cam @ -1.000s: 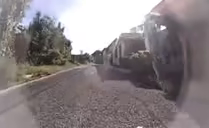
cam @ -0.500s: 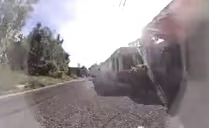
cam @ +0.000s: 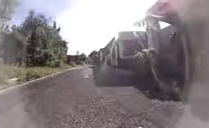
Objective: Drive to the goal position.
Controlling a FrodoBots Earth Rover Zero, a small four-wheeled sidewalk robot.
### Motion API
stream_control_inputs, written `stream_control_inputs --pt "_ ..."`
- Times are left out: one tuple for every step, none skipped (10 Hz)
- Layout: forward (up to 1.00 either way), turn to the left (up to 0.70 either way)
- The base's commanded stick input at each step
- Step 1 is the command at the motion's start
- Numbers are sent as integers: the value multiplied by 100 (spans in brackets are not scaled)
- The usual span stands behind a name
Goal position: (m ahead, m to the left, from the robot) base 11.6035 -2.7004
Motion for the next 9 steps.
stream_control_inputs --pt "100 0" --pt "100 0" --pt "100 12" --pt "100 17" --pt "100 0" --pt "100 0" --pt "100 0" --pt "100 0" --pt "100 0"
